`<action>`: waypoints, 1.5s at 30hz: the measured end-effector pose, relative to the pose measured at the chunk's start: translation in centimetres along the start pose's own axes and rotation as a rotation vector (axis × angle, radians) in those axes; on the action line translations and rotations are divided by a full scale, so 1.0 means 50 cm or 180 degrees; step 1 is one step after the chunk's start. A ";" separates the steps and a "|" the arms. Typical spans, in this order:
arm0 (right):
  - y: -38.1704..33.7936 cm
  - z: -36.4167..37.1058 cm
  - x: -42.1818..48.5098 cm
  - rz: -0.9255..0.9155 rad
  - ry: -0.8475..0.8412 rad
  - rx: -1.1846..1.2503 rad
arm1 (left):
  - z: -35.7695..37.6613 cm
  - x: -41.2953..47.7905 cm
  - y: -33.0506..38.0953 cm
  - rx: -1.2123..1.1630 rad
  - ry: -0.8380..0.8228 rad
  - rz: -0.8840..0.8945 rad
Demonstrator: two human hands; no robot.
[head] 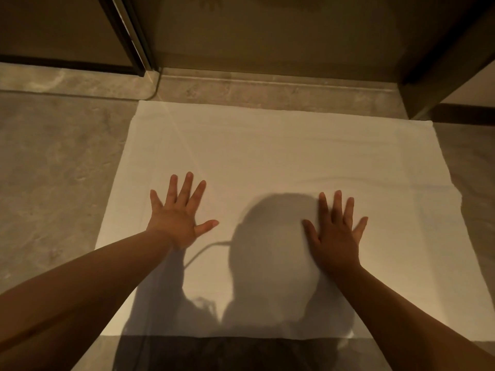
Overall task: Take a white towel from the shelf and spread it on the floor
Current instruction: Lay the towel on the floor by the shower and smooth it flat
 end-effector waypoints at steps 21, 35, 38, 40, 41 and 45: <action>-0.009 0.006 -0.012 0.0002 -0.0136 -0.0098 | 0.000 -0.008 -0.006 0.0010 -0.0033 0.0009; -0.011 0.005 -0.011 -0.0053 -0.0167 -0.0095 | -0.004 -0.017 -0.005 0.0080 -0.0158 -0.0032; -0.013 0.002 -0.006 -0.0072 -0.0163 -0.0026 | -0.006 -0.013 -0.006 0.0115 -0.0171 -0.0051; -0.014 0.002 -0.004 -0.0074 -0.0177 -0.0031 | -0.006 -0.012 -0.006 0.0113 -0.0176 -0.0050; -0.013 0.002 -0.002 -0.0070 -0.0180 -0.0034 | -0.007 -0.011 -0.007 0.0116 -0.0171 -0.0047; -0.013 0.000 0.001 -0.0077 -0.0162 -0.0020 | -0.006 -0.008 -0.007 0.0110 -0.0154 -0.0035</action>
Point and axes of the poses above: each hand's wrist, its own x-axis towards the middle knuckle, its own z-axis out of the palm, y = z × x, the point moved 10 cm from there along x, towards the middle knuckle, and after that the axes turned 7 degrees about -z, right-handed, at the moved point
